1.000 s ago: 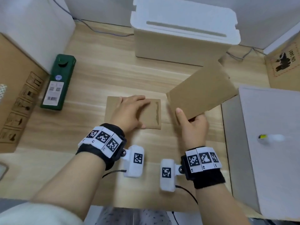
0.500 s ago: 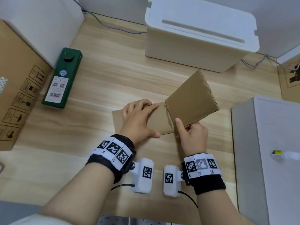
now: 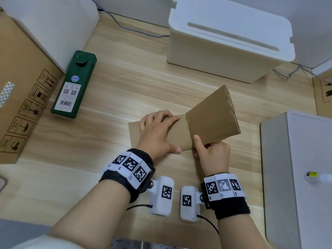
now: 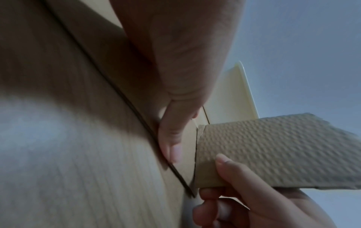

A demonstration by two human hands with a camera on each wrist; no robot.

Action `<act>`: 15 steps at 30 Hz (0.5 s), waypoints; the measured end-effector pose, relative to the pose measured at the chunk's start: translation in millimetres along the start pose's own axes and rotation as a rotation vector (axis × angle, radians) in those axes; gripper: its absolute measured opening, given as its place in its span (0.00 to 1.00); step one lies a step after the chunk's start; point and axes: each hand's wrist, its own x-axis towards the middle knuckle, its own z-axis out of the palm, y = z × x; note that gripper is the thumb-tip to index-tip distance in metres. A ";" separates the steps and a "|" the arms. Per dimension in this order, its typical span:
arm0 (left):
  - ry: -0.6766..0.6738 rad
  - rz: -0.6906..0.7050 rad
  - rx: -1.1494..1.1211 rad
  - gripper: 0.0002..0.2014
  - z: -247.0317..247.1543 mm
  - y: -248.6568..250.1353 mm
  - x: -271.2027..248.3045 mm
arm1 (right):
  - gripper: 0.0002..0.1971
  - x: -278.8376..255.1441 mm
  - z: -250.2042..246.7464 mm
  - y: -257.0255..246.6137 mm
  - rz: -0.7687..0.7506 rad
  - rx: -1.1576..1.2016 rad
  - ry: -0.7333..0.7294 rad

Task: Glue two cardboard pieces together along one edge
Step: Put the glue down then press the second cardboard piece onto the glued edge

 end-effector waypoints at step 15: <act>-0.002 -0.005 -0.017 0.47 0.1 -0.5 0.6 | 0.25 1.2 -1.4 -7.0 0.000 -0.104 -0.095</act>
